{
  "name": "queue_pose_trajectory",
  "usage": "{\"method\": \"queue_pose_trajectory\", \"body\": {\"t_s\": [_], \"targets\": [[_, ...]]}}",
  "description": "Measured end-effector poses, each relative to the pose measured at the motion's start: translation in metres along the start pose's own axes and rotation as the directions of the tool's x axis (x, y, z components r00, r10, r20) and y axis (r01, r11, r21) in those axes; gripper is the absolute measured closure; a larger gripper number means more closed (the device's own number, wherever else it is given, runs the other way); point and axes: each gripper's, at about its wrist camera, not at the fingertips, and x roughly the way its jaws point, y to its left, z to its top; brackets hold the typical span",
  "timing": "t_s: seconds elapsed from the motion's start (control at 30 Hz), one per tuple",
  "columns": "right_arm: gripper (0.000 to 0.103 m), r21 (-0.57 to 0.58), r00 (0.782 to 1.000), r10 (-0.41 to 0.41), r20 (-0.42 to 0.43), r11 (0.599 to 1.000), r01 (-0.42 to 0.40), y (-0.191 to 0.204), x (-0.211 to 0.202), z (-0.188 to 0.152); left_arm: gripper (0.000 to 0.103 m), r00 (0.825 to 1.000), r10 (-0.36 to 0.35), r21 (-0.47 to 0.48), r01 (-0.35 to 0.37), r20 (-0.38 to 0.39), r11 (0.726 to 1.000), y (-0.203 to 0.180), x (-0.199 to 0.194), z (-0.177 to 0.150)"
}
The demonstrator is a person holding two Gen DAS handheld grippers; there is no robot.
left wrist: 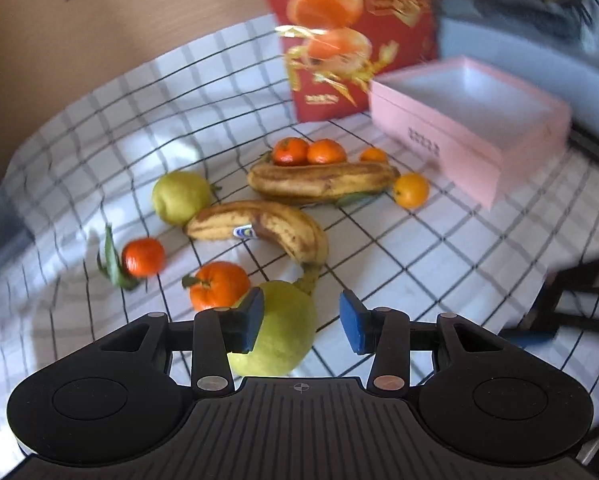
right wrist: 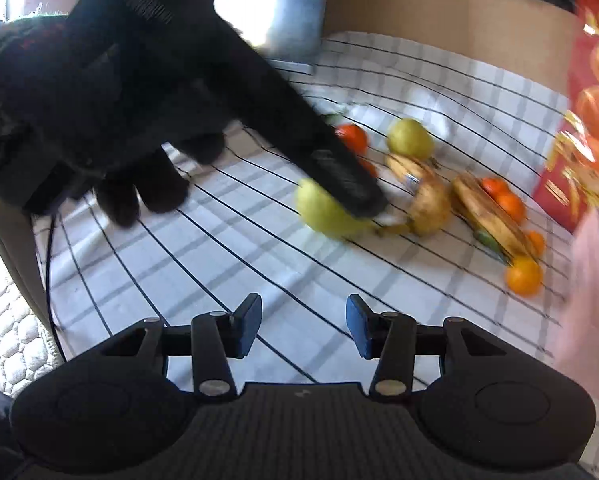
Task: Organize fruits
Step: 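Lift the green pear with the left tool while the right tool grasps a banana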
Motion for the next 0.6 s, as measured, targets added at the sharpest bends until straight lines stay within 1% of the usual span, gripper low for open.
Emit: {"method": "queue_pose_trajectory", "body": {"t_s": [0.07, 0.13, 0.2, 0.23, 0.3, 0.43, 0.53, 0.6], "targets": [[0.055, 0.028, 1.0, -0.027, -0.01, 0.999, 0.027, -0.009, -0.005, -0.005, 0.053, 1.0, 0.02, 0.095, -0.018, -0.014, 0.995, -0.004, 0.002, -0.001], [0.052, 0.052, 0.999, -0.051, -0.012, 0.997, 0.051, -0.017, -0.009, -0.009, 0.053, 0.998, 0.058, 0.163, -0.053, -0.026, 0.985, -0.004, 0.006, -0.002], [0.051, 0.075, 0.998, -0.069, -0.012, 0.995, 0.07, -0.024, -0.01, -0.011, 0.054, 0.995, 0.09, 0.18, -0.081, -0.045, 0.98, 0.0, 0.013, -0.002], [0.051, 0.086, 0.997, -0.077, -0.014, 0.993, 0.078, -0.026, -0.01, -0.012, 0.052, 0.994, 0.099, 0.175, -0.089, -0.051, 0.981, 0.003, 0.015, -0.002], [0.051, 0.101, 0.996, -0.089, -0.015, 0.991, 0.09, -0.029, -0.01, -0.012, 0.048, 0.995, 0.079, 0.142, -0.07, -0.066, 0.987, 0.011, 0.019, 0.001], [0.047, 0.103, 0.994, -0.107, -0.015, 0.989, 0.108, -0.03, -0.007, -0.01, 0.042, 0.996, 0.032, 0.071, -0.026, -0.085, 0.997, 0.022, 0.027, 0.004], [0.042, 0.1, 0.992, -0.122, -0.014, 0.987, 0.123, -0.031, -0.007, -0.007, 0.04, 0.996, -0.009, -0.018, 0.007, -0.093, 1.0, 0.034, 0.028, 0.003], [0.04, 0.108, 0.991, -0.131, -0.013, 0.985, 0.132, -0.034, -0.006, -0.002, 0.039, 0.995, -0.041, -0.084, 0.034, -0.086, 0.996, 0.044, 0.028, 0.0]]}}
